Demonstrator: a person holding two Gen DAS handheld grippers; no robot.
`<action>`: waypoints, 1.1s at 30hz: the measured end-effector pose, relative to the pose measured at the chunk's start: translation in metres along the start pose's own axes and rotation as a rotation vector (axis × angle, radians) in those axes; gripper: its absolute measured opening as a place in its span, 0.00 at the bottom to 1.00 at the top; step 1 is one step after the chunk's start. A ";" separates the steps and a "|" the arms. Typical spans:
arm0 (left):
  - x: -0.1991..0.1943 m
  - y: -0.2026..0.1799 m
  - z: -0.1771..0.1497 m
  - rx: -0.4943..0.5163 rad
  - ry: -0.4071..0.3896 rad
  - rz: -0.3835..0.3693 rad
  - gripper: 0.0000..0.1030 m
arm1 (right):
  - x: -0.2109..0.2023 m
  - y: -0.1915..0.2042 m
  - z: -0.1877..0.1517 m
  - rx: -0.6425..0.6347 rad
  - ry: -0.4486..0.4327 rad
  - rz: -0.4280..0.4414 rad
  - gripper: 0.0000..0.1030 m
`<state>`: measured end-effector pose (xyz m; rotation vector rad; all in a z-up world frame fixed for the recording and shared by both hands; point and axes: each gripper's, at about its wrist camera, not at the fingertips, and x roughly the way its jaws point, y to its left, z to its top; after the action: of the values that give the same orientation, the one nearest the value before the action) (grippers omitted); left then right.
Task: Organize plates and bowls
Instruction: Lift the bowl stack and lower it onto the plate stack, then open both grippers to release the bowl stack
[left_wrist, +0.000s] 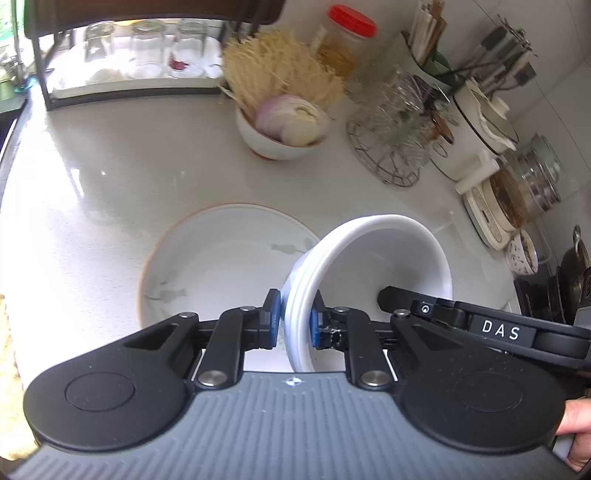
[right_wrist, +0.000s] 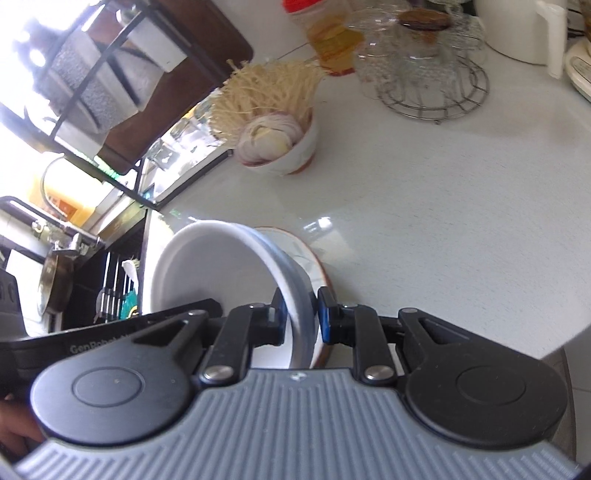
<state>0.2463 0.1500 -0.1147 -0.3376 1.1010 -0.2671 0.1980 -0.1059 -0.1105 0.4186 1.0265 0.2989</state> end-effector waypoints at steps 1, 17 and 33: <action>-0.002 0.005 0.001 -0.012 -0.002 0.004 0.18 | 0.004 0.005 0.002 -0.010 0.005 0.004 0.20; 0.027 0.050 -0.001 -0.081 0.070 0.062 0.18 | 0.071 0.026 0.008 -0.074 0.160 -0.041 0.21; 0.014 0.041 0.005 -0.049 0.015 0.082 0.46 | 0.050 0.017 0.014 -0.062 0.050 -0.051 0.43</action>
<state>0.2586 0.1829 -0.1407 -0.3341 1.1344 -0.1700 0.2338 -0.0718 -0.1344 0.3305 1.0724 0.2960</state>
